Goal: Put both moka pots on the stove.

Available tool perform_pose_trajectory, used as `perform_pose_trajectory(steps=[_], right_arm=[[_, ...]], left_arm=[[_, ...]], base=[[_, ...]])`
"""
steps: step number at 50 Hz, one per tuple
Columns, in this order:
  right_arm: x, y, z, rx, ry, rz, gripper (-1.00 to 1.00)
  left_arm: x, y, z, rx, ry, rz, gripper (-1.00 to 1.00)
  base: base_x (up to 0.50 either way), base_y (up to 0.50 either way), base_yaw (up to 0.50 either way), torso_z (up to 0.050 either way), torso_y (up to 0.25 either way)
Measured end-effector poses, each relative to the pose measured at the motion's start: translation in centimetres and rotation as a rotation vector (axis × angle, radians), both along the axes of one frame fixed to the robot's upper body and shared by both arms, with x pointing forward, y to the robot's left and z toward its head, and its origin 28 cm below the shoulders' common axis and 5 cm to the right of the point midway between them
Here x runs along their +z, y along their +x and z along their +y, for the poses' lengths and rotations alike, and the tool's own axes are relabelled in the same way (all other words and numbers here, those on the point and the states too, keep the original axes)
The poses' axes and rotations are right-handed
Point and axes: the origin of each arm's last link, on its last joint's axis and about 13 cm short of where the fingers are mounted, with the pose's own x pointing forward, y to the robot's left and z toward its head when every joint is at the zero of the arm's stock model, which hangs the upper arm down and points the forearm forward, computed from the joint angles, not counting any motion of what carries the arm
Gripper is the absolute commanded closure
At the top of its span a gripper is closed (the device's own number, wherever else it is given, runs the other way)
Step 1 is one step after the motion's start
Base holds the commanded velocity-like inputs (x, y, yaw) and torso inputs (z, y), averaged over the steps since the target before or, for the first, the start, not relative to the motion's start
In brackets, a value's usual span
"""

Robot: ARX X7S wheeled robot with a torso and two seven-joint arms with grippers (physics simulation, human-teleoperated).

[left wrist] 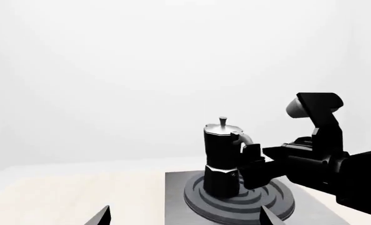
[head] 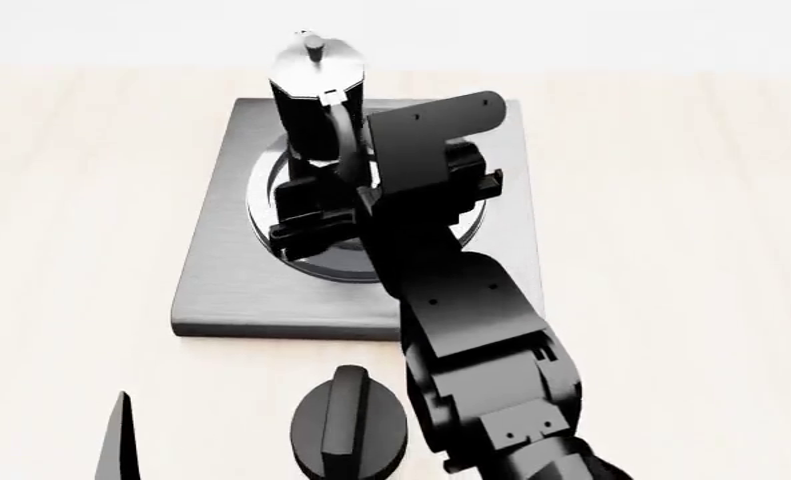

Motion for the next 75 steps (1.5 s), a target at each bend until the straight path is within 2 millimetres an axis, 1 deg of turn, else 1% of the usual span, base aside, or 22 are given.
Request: perform_pose_trajectory(steps=[5,10,17,22,31,35,38,49,58,67,75], right_arm=[[0.3,-0.2,-0.1,0.003,0.004,-0.012,-1.00],[1.2,-0.7,-0.5,0.007,0.017,-0.037,-1.00],[2.3,-2.4,-2.0,0.014,0.039,-0.075,-1.00],[3.0,-4.4,-3.7,0.015,0.051,-0.101,-1.00],[4.7,-8.1,-7.2,0.041,0.128,-0.130,-1.00],[5.4,-9.5,-8.9,0.030,0.143,-0.173,-1.00],[5.7,-10.3,-10.3,0.002,0.121,-0.220,-1.00],[6.6,-12.9,-15.4,-0.130,0.058,-0.278,-1.00],[6.7,-14.8,-19.2,-0.235,0.004,-0.269,-1.00],[6.5,-16.1,-22.1,-0.313,-0.039,-0.208,-1.00],[7.0,-16.4,-24.3,-0.370,-0.080,-0.137,-1.00]], left_arm=[[0.0,0.0,0.0,0.000,0.000,0.000,-1.00],[-0.1,0.0,0.0,0.001,0.002,0.001,-1.00],[-0.1,0.0,0.0,0.001,0.004,0.001,-1.00],[-0.1,0.0,-0.1,-0.001,0.006,0.002,-1.00],[-0.2,0.0,-0.2,-0.004,0.006,0.003,-1.00],[-0.2,0.0,-0.2,-0.005,0.006,0.003,-1.00],[-0.2,0.0,-0.3,-0.007,0.006,0.003,-1.00],[-0.2,0.0,-0.3,-0.011,0.005,0.003,-1.00],[-0.2,0.0,-0.3,-0.016,0.007,0.002,-1.00],[-0.2,-0.1,-0.4,-0.021,0.009,0.001,-1.00],[-0.2,-0.1,-0.4,-0.021,0.009,-0.001,-1.00]], base=[[0.00,0.00,0.00,0.000,0.000],[0.00,0.00,0.00,0.000,0.000],[0.00,0.00,0.00,0.000,0.000],[0.00,0.00,0.00,0.000,0.000],[0.00,0.00,0.00,0.000,0.000],[0.00,0.00,0.00,0.000,0.000],[0.00,0.00,0.00,0.000,0.000],[0.00,0.00,0.00,0.000,0.000],[0.00,0.00,0.00,0.000,0.000],[0.00,0.00,0.00,0.000,0.000],[0.00,0.00,0.00,0.000,0.000]])
